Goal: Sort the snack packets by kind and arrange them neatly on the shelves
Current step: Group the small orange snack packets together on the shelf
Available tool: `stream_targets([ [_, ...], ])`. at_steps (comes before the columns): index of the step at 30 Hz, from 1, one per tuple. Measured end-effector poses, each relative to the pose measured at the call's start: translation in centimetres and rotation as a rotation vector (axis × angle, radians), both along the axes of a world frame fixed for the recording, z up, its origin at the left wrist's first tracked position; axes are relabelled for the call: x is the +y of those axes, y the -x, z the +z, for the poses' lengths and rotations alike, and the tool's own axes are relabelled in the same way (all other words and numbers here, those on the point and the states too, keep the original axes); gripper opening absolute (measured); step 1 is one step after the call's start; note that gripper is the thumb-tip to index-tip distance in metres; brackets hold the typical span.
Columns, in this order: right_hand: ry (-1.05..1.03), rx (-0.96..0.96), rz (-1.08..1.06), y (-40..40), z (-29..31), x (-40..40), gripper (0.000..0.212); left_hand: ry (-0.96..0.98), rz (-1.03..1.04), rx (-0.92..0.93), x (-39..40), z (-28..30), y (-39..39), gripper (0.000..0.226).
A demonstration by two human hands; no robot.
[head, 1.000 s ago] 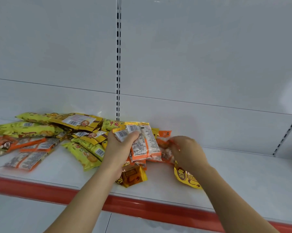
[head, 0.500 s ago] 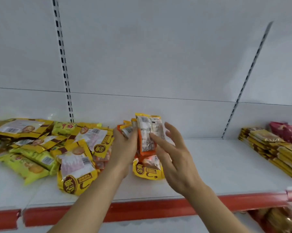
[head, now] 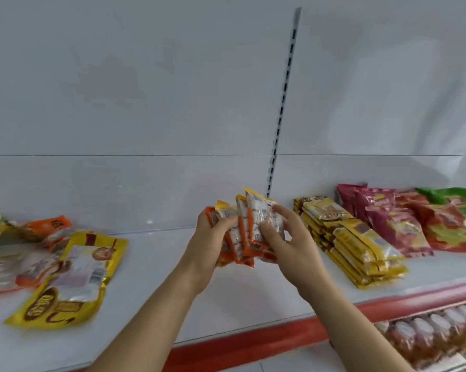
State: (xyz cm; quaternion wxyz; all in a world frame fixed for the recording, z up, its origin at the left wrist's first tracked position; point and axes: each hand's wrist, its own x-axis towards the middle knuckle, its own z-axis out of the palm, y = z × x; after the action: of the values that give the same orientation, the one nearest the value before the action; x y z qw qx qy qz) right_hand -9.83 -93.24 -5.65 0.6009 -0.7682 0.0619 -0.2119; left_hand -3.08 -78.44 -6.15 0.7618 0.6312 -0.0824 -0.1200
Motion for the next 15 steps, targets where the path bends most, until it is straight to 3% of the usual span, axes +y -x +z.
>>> stream_targets([
  [6, -0.032, 0.135, 0.016, -4.6, -1.3, -5.5, 0.041, -0.204, 0.228, 0.015, -5.3, -1.3, -3.6, 0.054],
  [11, 0.159, 0.188, -0.055, -9.0, -2.0, -6.9, 0.054, -0.299, 0.287, 0.062, -6.6, -3.7, -8.9, 0.107],
  [13, 0.283, 0.242, -0.068, -10.0, -2.6, -7.3, 0.047, -0.367, 0.256, 0.057, -7.5, -3.0, -9.2, 0.105],
  [15, 0.478, 0.302, -0.071, -10.4, -3.2, -7.9, 0.035, -0.517, 0.242, 0.021, -8.1, -2.4, -9.2, 0.083],
])
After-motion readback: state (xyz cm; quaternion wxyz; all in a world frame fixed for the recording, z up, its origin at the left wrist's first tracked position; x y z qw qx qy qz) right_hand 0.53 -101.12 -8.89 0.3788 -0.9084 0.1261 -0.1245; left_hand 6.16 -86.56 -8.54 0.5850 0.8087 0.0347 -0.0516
